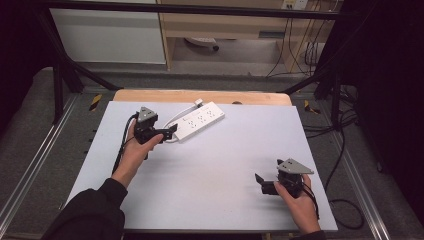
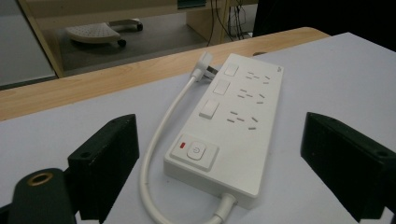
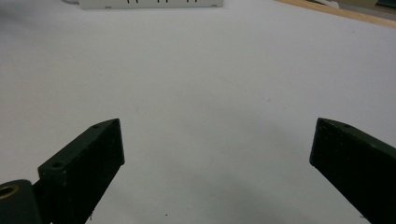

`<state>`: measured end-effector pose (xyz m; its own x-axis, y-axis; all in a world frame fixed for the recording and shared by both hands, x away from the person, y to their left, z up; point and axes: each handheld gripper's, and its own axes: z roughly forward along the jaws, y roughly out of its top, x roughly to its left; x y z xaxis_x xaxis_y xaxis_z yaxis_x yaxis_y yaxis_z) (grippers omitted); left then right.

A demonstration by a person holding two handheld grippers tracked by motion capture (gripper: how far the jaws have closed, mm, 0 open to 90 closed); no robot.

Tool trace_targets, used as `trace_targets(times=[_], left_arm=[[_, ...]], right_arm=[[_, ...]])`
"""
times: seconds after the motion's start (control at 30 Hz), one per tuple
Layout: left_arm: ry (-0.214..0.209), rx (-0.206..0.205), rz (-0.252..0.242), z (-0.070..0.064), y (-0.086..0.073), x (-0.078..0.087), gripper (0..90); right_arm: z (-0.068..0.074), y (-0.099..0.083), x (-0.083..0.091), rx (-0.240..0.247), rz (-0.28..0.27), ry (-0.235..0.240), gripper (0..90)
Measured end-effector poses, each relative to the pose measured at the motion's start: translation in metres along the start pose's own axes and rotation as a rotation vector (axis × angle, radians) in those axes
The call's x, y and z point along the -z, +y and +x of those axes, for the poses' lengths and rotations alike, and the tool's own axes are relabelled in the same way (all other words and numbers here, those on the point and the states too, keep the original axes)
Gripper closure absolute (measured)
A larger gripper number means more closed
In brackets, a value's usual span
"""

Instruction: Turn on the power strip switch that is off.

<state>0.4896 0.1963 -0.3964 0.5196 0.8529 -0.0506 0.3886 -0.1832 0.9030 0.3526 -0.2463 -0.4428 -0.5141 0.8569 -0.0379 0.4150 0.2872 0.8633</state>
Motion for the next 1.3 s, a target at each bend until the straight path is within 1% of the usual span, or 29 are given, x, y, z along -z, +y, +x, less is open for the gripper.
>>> trace_targets(times=[0.2, 0.43, 0.47, 0.5, 0.57, 0.7, 1.07, 1.17, 1.23, 1.27, 1.3], left_arm=[[0.007, -0.007, -0.004, 0.001, 0.001, -0.006, 11.7], [0.016, -0.015, 0.003, 0.001, 0.000, -0.014, 11.7], [0.014, -0.011, 0.004, 0.001, 0.000, -0.015, 11.7], [0.017, -0.017, 0.004, 0.002, 0.000, -0.016, 11.7], [0.016, -0.007, 0.005, 0.002, -0.001, -0.017, 11.7], [0.023, -0.014, 0.004, 0.003, 0.000, -0.020, 11.9], [0.038, -0.009, 0.007, 0.005, 0.002, -0.026, 12.3], [0.036, -0.004, 0.013, 0.005, 0.003, -0.028, 13.0], [0.033, -0.004, 0.016, 0.004, 0.003, -0.030, 13.0], [0.033, -0.011, 0.018, 0.004, 0.003, -0.030, 13.0], [0.033, -0.008, 0.014, 0.003, 0.004, -0.031, 13.0]], right_arm=[[0.000, 0.000, 0.000, -0.011, -0.001, 0.003, 3.5], [-0.001, 0.000, 0.000, -0.010, -0.005, 0.003, 3.5], [-0.001, 0.000, 0.000, -0.010, -0.005, 0.003, 3.5], [-0.001, 0.000, 0.000, -0.010, -0.005, 0.003, 3.5], [-0.001, 0.000, 0.000, -0.010, -0.005, 0.004, 3.5], [-0.001, 0.000, 0.000, -0.011, -0.003, 0.004, 3.5], [-0.001, 0.000, 0.000, -0.010, -0.004, 0.004, 3.5], [-0.001, 0.000, 0.001, -0.010, -0.005, 0.005, 3.5], [-0.001, 0.000, 0.000, -0.009, -0.006, 0.005, 3.5], [-0.001, 0.000, 0.001, -0.009, -0.006, 0.005, 3.5], [-0.001, 0.000, 0.001, -0.013, -0.007, 0.006, 3.4]])
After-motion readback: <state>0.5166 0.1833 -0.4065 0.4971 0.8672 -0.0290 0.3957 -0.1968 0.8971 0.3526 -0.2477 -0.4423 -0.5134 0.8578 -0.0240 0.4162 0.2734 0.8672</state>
